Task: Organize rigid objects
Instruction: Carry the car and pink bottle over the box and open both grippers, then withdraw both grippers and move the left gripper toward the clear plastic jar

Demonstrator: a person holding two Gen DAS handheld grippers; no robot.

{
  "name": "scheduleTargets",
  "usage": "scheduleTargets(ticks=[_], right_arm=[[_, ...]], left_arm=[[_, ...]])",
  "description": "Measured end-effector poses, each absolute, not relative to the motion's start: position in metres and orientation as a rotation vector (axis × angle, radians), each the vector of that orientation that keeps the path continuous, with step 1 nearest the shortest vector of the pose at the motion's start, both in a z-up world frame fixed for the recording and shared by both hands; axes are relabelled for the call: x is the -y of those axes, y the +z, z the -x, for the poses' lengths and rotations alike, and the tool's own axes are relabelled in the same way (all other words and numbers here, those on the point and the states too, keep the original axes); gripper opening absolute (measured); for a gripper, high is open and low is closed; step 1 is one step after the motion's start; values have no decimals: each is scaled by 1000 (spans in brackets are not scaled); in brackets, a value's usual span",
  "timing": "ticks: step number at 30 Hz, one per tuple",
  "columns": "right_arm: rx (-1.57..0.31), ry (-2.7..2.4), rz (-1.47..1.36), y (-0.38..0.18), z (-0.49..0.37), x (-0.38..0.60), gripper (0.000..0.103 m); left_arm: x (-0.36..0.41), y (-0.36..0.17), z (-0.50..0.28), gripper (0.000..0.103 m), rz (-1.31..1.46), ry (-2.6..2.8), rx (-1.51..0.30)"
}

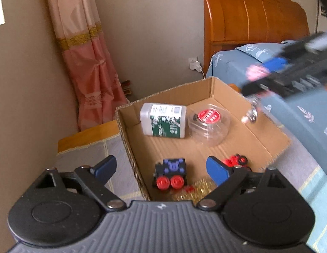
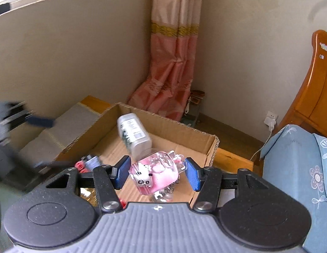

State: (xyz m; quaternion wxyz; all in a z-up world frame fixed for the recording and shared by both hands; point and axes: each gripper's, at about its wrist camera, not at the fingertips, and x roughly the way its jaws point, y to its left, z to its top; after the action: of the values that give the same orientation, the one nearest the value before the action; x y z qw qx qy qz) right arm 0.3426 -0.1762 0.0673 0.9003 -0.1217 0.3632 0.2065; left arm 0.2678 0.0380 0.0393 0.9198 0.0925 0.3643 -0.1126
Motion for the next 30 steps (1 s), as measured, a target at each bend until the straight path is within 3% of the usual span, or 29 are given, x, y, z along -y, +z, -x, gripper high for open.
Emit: scheduleTargets(ticks=[15,18,22,30], right_arm=[[-825,302,135,32,-410,179,61],[-816,275,118,33,-408,183,74],[-789,259,108,40,-390,185,103],[-791,280,161,48,-332,180,103]], left_arm=[[-56,36,-218,94,-112,-220,-717],[-60,36,-211,94,-106,-215,-714],[-63,34,-205,101,-100,-198,-707],[-64,27,-190,101,-84,-177,-729]])
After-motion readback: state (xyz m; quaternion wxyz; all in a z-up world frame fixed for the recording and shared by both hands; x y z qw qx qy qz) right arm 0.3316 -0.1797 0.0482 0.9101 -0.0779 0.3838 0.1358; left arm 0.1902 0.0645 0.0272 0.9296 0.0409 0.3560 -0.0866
